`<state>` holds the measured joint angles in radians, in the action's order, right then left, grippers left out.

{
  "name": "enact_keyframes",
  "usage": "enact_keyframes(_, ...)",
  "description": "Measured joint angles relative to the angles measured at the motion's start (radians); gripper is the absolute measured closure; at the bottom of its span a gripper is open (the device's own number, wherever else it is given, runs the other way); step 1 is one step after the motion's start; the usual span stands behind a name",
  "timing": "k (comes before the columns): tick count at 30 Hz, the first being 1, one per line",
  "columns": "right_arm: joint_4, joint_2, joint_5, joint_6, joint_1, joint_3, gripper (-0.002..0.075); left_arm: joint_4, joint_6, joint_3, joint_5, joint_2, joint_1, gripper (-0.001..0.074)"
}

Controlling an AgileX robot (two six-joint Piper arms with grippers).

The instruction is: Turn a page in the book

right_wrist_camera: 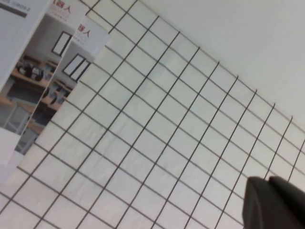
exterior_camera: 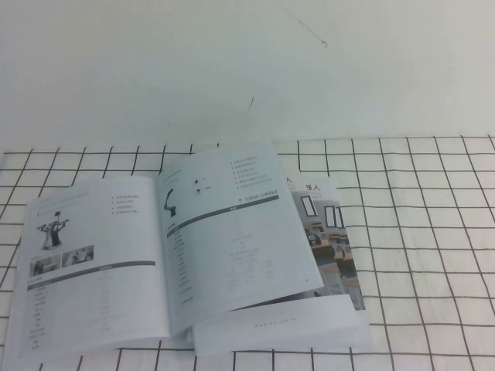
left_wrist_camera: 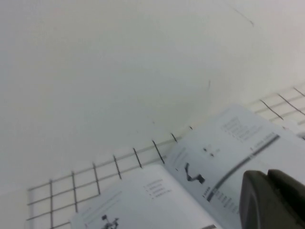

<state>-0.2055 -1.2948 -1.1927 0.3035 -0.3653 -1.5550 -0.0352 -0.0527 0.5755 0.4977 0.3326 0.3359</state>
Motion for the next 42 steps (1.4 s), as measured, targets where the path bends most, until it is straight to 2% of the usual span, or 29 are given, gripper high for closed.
enact_keyframes(5,0.002,0.185,0.11,-0.052,0.0,0.277,0.0726,-0.071,0.044,0.0,0.096,-0.168,0.0,0.0737)
enact_keyframes(10,0.067,0.414,0.347,-0.067,0.0,0.652,0.0726,-0.083,0.046,-0.043,0.169,-0.244,0.0,0.0737)
enact_keyframes(14,0.09,0.608,0.515,-0.095,0.0,0.909,0.0726,-0.055,0.046,-0.13,0.151,-0.254,0.0,0.0737)
enact_keyframes(18,0.09,0.77,0.575,-0.151,0.0,1.061,0.0726,0.012,0.046,-0.216,0.051,-0.254,0.0,0.0737)
enact_keyframes(26,0.108,0.968,0.488,-0.171,0.0,1.145,0.0726,0.062,0.046,-0.321,-0.155,-0.254,0.0,0.0737)
enact_keyframes(42,0.112,0.99,0.448,-0.173,0.0,1.147,0.0726,0.069,0.046,-0.325,-0.175,-0.254,0.0,0.0737)
